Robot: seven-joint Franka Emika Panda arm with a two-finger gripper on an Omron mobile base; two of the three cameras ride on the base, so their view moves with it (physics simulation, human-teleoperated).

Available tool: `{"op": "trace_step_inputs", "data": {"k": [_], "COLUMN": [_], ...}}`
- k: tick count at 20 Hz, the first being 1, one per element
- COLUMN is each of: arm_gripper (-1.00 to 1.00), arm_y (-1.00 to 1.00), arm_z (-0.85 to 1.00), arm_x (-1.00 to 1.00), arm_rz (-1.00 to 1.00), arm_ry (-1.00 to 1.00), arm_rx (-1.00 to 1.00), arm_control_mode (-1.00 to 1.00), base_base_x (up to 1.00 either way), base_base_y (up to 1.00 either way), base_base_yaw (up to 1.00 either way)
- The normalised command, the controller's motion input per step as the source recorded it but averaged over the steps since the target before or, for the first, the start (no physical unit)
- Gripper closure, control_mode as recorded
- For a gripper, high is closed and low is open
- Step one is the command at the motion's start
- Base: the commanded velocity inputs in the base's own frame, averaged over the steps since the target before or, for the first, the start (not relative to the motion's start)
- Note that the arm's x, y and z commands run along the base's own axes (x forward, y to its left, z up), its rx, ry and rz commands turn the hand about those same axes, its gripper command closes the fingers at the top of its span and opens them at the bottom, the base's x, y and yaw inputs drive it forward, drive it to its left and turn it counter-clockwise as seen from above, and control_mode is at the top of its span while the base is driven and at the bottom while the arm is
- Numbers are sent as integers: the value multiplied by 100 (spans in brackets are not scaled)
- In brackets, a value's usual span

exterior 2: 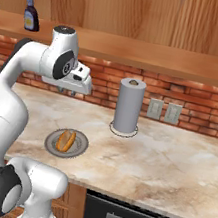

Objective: Move the hot dog bun to the plate on the dining table and place the condiment next to that plate. Then navigate to the fridge and take the sausage and place it on the plate as well.

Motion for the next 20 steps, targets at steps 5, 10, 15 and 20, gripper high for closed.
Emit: {"op": "trace_step_inputs", "data": {"k": [5, 10, 15, 20], "arm_gripper": [-100, -100, -100, -100], "arm_y": [12, 26, 3, 0], "arm_z": [-34, -77, -45, -36], "arm_x": [-32, -31, 12, 12], "arm_rz": [0, 1, 0, 0], "arm_ry": [0, 17, 25, 7], "arm_rx": [-3, -12, 0, -1], "arm_control_mode": [-100, -100, -100, -100], "base_base_x": [0, 0, 0, 0], "base_base_y": [0, 0, 0, 0], "base_base_yaw": [0, 0, 0, 0]}}
